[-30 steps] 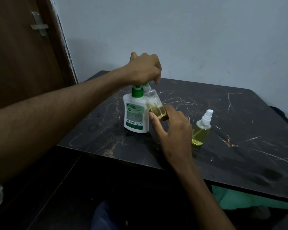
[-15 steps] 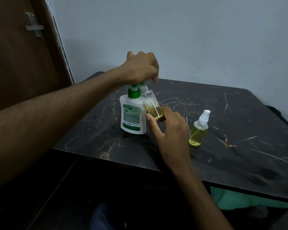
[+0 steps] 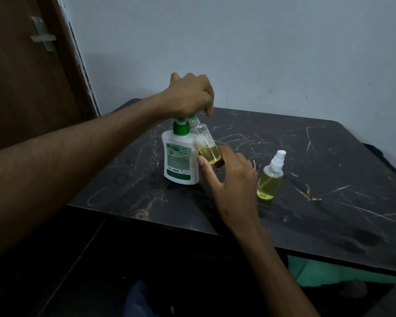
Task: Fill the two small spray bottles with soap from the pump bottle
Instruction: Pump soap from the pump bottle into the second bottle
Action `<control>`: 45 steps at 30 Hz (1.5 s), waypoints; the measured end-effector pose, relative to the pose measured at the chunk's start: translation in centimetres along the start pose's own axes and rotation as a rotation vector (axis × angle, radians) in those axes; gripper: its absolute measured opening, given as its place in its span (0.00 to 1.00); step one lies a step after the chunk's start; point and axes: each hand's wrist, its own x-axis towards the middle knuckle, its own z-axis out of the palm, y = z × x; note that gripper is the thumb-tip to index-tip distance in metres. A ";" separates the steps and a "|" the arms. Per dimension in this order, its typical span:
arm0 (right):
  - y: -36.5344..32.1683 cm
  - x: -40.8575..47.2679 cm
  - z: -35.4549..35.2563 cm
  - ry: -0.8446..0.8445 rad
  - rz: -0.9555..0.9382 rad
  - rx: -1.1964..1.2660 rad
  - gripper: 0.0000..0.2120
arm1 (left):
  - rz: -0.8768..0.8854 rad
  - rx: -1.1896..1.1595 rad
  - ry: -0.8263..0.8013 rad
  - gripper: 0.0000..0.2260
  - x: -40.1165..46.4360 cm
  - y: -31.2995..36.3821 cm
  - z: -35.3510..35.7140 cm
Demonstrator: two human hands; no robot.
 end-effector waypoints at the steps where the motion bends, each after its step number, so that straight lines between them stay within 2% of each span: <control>1: 0.0 0.0 0.0 -0.001 0.001 -0.004 0.17 | 0.000 -0.004 -0.001 0.08 0.0 0.0 -0.1; 18: 0.0 0.1 0.0 0.032 -0.025 0.003 0.15 | 0.017 0.046 -0.021 0.09 0.1 0.2 0.0; 34: -0.1 0.1 0.0 0.027 -0.009 -0.010 0.17 | 0.000 -0.014 0.016 0.08 0.7 -0.2 0.3; 45: 0.2 0.1 0.0 -0.006 0.022 -0.011 0.20 | 0.006 0.014 -0.020 0.07 0.7 -0.1 0.2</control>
